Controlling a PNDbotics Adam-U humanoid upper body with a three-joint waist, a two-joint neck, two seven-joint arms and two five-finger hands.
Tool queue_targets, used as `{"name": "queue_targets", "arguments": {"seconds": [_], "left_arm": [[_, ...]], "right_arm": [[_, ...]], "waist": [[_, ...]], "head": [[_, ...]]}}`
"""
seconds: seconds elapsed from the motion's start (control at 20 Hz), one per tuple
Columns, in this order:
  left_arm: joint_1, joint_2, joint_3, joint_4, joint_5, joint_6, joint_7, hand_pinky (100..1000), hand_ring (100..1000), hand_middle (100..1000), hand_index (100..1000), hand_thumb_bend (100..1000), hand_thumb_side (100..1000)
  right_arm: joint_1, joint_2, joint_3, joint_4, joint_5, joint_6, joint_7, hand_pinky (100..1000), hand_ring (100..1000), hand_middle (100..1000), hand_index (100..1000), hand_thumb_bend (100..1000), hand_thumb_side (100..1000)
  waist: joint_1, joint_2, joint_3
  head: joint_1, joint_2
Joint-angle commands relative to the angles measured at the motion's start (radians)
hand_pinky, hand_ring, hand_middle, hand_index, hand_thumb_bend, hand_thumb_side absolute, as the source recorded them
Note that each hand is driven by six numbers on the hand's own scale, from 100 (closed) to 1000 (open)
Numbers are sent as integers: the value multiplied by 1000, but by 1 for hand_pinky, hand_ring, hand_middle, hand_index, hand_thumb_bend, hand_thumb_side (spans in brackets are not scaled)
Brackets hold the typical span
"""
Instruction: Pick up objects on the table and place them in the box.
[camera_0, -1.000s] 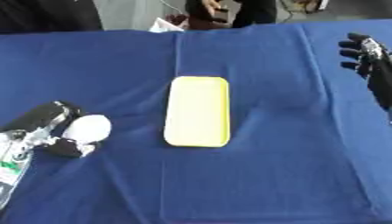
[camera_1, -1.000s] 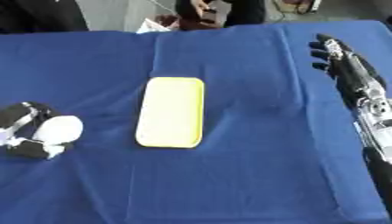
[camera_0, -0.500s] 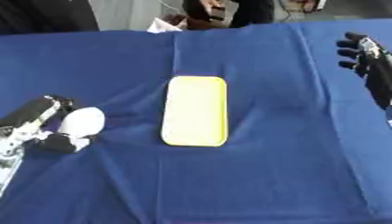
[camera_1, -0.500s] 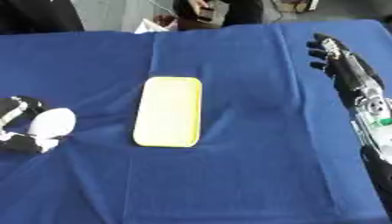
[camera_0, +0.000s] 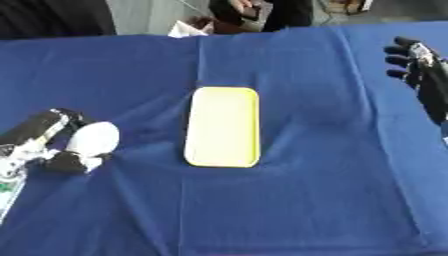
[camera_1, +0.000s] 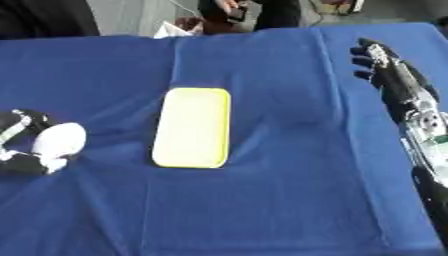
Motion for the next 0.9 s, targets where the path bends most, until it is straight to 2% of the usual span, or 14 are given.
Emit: {"name": "queue_targets", "arguments": {"seconds": [0.05, 0.45, 0.9], "left_arm": [[-17, 35, 24, -17, 8, 2, 9, 731, 613, 629, 716, 170, 270], [-33, 48, 51, -42, 77, 22, 49, 713, 602, 621, 713, 130, 268], [-34, 50, 48, -45, 90, 23, 47, 713, 603, 622, 713, 127, 271]], "right_arm": [[-14, -16, -11, -14, 4, -3, 3, 903, 929, 869, 963, 100, 864], [-13, -16, -11, -13, 4, -3, 3, 903, 929, 869, 963, 100, 864], [-14, -17, -11, -13, 4, -4, 3, 904, 929, 870, 963, 100, 864]], "waist": [[1, -11, 0], [2, -12, 0], [1, -11, -1]], "head": [[-11, -1], [-13, -1], [-13, -1]]}}
